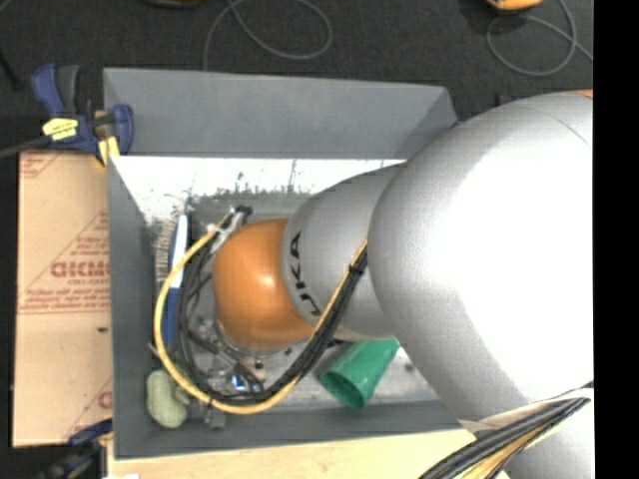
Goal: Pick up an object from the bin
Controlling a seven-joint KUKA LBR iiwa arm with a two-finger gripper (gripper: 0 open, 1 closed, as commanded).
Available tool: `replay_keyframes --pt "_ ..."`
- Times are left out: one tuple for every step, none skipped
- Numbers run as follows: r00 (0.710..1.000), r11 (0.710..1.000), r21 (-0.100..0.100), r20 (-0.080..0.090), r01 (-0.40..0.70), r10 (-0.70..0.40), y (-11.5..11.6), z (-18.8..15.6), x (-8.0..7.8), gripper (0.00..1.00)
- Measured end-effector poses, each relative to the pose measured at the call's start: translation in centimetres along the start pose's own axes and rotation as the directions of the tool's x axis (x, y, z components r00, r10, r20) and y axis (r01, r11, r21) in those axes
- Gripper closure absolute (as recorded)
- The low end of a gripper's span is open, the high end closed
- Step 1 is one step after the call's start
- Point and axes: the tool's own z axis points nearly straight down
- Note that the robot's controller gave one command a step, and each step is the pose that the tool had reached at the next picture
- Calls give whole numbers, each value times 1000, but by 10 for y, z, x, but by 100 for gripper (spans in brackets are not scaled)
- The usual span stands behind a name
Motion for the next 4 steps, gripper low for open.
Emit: replay_keyframes --pt "997 997 1 0 71 -71 10 7 5 100" --pt "997 997 1 0 71 -71 10 7 5 100" --pt "998 998 1 -1 70 -70 10 4 5 100" --pt "998 998 0 0 69 -69 9 -2 5 100"
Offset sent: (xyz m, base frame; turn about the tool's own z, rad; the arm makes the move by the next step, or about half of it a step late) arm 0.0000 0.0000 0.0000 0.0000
